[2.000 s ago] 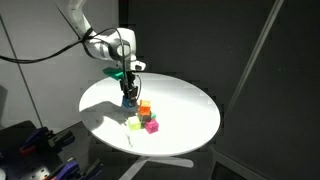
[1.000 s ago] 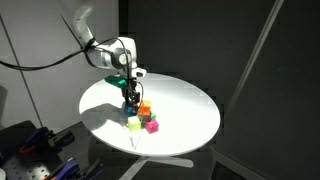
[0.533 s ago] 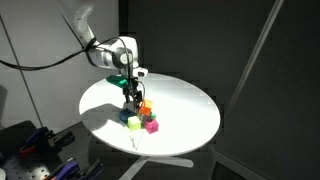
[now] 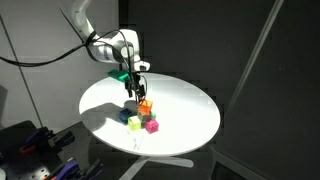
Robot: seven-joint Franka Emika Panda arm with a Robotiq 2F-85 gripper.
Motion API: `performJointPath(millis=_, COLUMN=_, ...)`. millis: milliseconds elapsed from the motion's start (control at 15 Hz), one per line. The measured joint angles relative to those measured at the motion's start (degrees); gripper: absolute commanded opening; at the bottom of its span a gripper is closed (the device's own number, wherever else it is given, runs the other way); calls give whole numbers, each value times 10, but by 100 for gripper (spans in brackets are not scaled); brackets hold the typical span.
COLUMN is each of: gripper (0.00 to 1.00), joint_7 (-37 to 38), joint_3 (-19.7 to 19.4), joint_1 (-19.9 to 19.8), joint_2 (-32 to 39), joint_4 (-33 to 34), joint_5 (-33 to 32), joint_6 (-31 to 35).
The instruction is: Put the blue building block on the table
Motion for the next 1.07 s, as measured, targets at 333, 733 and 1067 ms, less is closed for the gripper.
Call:
performJointPath(millis=333, gripper=100, joint_7=0, joint_3=3, joint_1=0, joint_2=-29, joint_4=-1, joint_5=0, joint_6=-17)
performJointPath(millis=733, gripper=100, joint_7=-12, joint_3=18, joint_1=-5, joint_2=-81, joint_4=-7, joint_5=22, joint_6=-67)
performJointPath(millis=1067, gripper=100, joint_7=-75, joint_3=37, joint_1=-22, joint_2=-138, joint_4=-23, joint_5=79, joint_6=-108)
